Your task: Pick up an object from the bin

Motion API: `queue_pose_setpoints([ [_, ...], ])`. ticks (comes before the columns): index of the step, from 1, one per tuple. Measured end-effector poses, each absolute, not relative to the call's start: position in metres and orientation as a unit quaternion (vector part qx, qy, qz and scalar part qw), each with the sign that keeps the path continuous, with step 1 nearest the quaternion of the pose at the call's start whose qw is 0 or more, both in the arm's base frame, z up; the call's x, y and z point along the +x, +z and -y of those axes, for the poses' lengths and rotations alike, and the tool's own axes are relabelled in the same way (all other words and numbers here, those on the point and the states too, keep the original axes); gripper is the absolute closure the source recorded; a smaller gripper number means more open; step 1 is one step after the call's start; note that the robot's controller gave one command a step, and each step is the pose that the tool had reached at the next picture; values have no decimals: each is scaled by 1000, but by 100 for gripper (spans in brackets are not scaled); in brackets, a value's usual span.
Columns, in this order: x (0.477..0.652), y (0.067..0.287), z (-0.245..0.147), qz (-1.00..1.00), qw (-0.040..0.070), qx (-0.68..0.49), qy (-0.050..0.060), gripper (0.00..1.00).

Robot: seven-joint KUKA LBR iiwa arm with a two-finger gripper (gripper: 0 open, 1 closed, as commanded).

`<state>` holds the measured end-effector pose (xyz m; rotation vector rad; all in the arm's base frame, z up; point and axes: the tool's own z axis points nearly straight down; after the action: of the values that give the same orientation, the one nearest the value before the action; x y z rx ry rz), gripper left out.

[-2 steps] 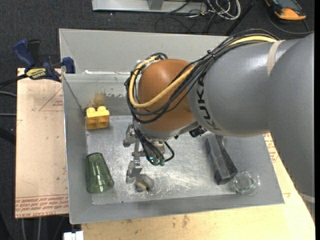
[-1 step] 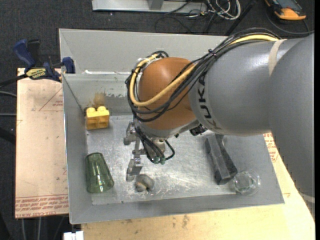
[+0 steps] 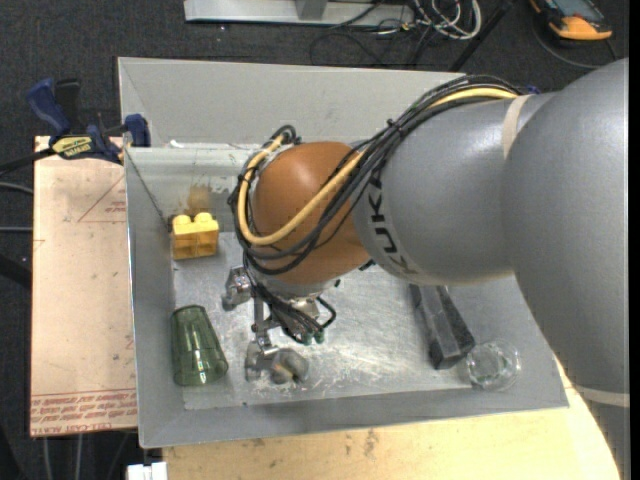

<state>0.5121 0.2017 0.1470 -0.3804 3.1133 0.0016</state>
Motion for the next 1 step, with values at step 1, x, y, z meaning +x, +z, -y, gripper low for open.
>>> queue_pose_setpoints([
  [1,502,133,-230,-948,1,-319,-2,0],
])
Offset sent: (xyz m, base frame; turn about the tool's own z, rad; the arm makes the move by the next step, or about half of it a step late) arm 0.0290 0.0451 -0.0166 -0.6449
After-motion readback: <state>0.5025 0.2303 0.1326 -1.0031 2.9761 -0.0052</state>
